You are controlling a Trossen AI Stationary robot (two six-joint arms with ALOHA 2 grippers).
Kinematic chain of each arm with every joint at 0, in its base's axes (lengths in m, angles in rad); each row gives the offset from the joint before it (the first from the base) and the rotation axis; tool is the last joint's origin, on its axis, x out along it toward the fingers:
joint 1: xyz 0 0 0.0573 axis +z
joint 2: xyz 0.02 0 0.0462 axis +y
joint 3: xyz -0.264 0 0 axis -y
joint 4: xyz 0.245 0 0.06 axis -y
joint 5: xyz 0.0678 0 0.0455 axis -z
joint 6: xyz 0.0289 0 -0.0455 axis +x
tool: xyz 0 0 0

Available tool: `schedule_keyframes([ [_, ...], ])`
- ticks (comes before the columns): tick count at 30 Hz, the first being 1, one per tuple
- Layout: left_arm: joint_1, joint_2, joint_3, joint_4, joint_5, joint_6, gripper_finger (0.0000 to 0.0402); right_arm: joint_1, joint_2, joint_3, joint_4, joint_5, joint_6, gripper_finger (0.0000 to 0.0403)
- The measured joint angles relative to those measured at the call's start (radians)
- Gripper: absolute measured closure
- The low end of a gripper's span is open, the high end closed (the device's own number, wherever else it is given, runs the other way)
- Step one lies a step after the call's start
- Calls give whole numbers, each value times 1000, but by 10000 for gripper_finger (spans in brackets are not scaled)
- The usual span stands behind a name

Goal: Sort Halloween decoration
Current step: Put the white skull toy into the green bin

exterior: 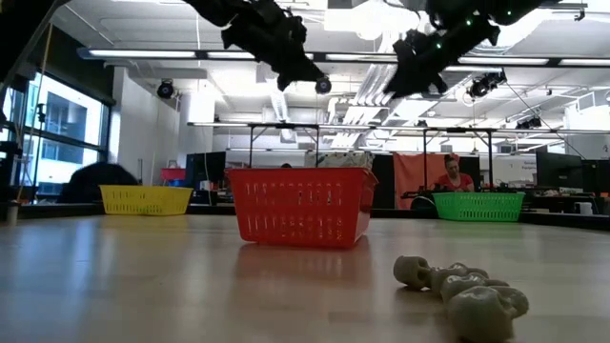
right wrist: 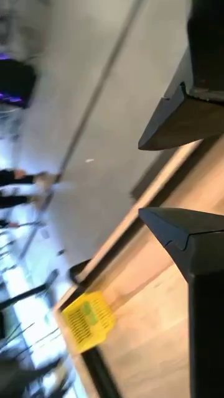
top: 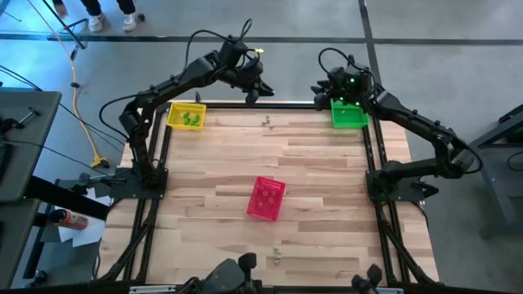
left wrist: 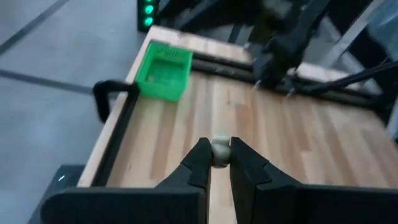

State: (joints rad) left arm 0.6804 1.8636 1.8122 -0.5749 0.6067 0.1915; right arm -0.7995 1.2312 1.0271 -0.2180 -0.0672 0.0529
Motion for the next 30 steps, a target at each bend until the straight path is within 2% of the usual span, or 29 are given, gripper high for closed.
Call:
schedule_keyframes([
  [3, 0, 1, 0, 30, 27, -38, 385, -39, 0, 0, -91, 1, 56, 247],
  [7, -3, 0, 0, 85, 118, -109, 385, -90, 16, 0, -180, 14, 143, 247],
  [13, -13, -2, -19, 114, 128, -154, 385, -143, 72, 0, -208, 14, 209, 247],
  [17, -20, -36, -170, 207, 120, -239, 385, -162, 107, 0, -214, 9, 209, 247],
  [22, -30, -160, -481, 589, 104, -441, 385, -182, 122, 0, -237, -17, 193, 247],
  [24, -34, -208, -603, 766, 73, -530, 385, -188, 122, 0, -223, -86, 163, 247],
  [27, -34, -264, -724, 987, 16, -632, 385, -180, 122, 0, -132, -300, 111, 247],
  [30, -32, -283, -760, 1054, -14, -752, 385, -128, 122, 0, 30, -541, 63, 247],
])
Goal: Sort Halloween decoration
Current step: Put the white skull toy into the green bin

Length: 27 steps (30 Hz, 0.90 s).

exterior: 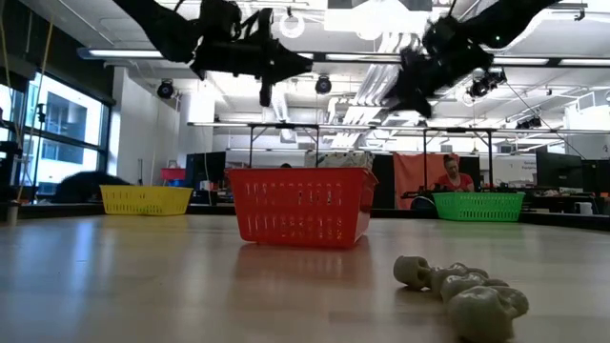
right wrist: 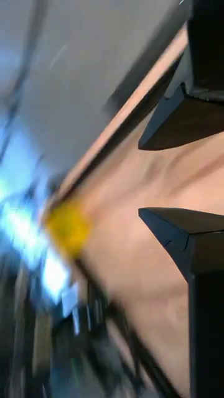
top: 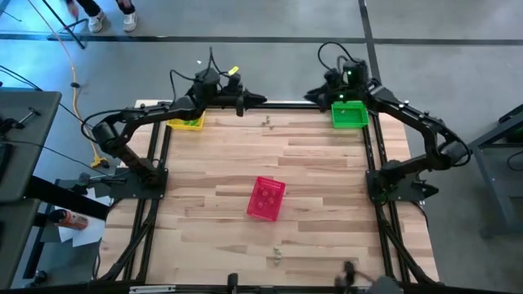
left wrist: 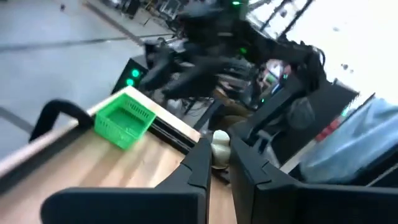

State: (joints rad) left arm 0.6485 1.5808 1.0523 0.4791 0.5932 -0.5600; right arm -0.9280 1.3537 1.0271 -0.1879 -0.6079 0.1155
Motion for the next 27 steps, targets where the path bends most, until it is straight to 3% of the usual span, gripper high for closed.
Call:
schedule_keyframes([
  [2, 0, 0, 4, -3, 11, -83, 385, 61, 0, 0, 126, -88, -62, 247],
  [5, -1, -4, 25, -1, 21, -253, 385, 181, 0, 0, 295, -89, -183, 247],
  [8, -1, -3, 44, -7, 72, -373, 385, 297, 0, 0, 371, -17, -334, 247],
  [11, 5, -3, 62, -1, 118, -453, 383, 373, 0, 0, 377, 137, -442, 247],
  [16, -5, -3, 72, -2, 135, -512, 379, 419, 0, 0, 433, 348, -370, 245],
  [20, -11, -3, 72, -1, 135, -543, 379, 426, 0, 10, 466, 364, -280, 225],
  [27, -15, -2, 72, -2, 130, -563, 379, 471, 74, 122, 379, 372, -361, 170],
])
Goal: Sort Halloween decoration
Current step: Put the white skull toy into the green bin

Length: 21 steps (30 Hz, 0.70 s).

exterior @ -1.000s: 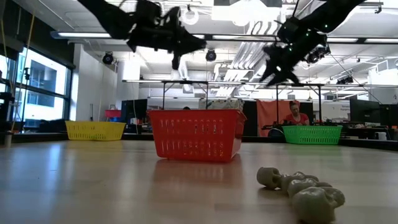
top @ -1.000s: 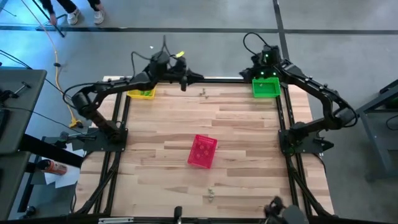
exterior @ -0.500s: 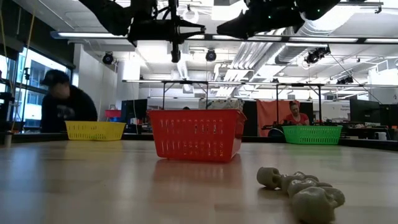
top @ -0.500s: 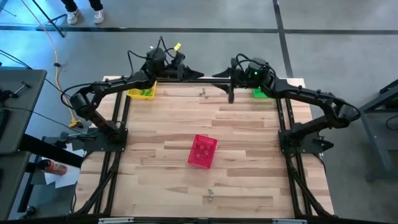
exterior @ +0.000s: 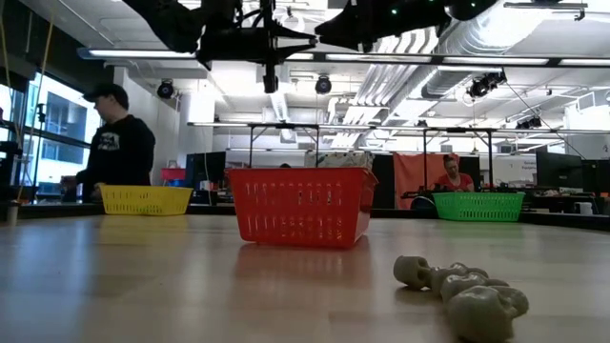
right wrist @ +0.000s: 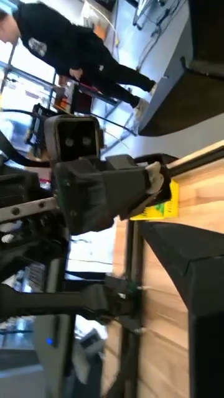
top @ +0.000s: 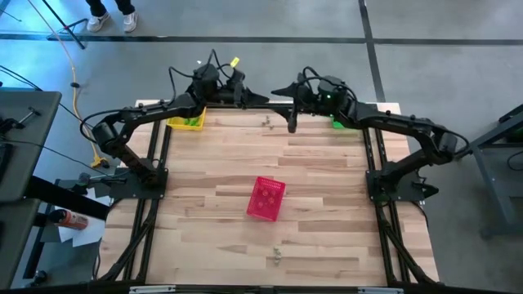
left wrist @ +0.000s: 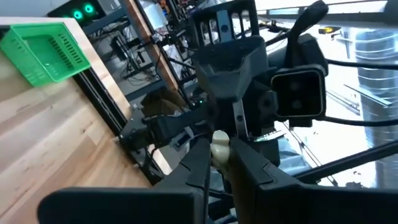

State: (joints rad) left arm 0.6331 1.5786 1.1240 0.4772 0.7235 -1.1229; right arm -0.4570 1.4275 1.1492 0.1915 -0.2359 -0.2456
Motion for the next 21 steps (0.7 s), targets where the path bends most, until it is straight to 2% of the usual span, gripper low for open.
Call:
schedule_keyframes([
  [5, 0, 0, 0, 0, -5, 0, 378, -4, 15, 41, -33, 1, -26, 152],
  [8, -6, 0, 0, 0, -6, -3, 378, -11, 15, 42, -34, -2, -33, 151],
  [12, -25, 0, 0, 6, -6, -3, 378, -11, 31, 43, -38, -66, -26, 151],
  [21, -46, 1, 1, 15, -7, -3, 378, 27, 48, 43, -28, -55, -95, 151],
])
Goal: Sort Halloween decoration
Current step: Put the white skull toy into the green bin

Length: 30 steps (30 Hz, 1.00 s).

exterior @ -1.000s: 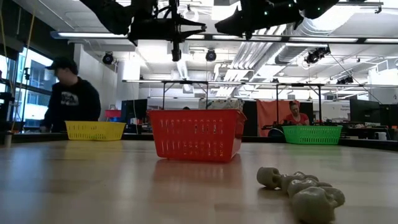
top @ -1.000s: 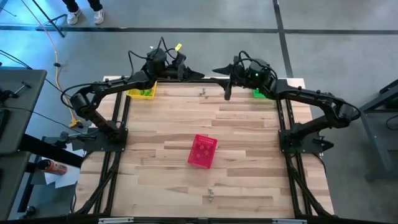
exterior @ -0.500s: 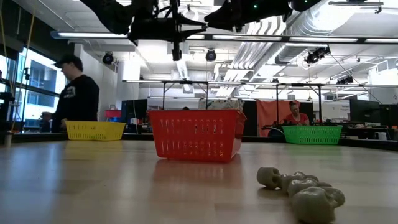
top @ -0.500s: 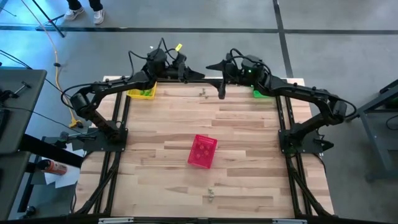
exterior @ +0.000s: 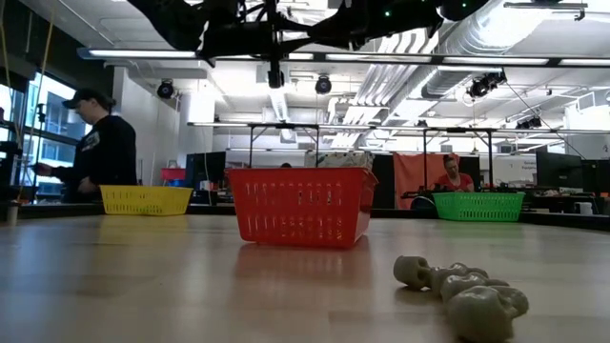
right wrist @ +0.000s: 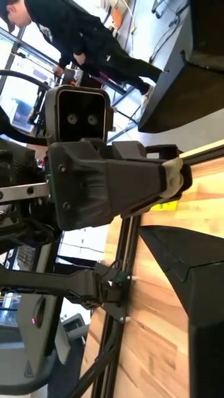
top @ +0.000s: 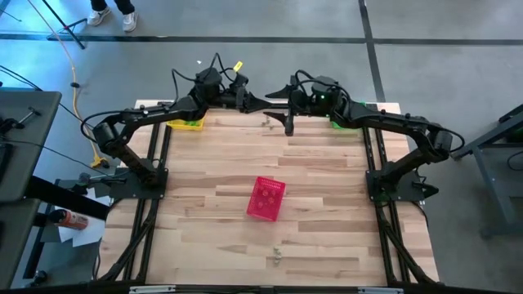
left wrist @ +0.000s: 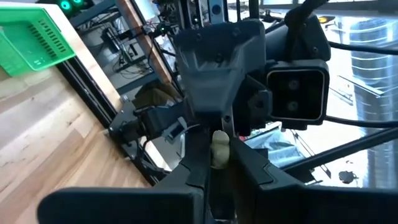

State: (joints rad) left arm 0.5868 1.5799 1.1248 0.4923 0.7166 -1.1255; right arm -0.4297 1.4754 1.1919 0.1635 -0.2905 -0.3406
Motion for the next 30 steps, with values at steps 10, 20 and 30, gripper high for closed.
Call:
schedule_keyframes([
  [10, 2, 0, 0, 0, -4, 0, 378, -2, 0, 0, 6, 0, 1, 231],
  [20, 2, 0, 0, 0, -4, 0, 378, -2, -1, 0, 0, 1, -1, 286],
  [30, 3, 0, 0, -2, -5, 1, 378, -2, -2, -1, -2, 33, -19, 311],
])
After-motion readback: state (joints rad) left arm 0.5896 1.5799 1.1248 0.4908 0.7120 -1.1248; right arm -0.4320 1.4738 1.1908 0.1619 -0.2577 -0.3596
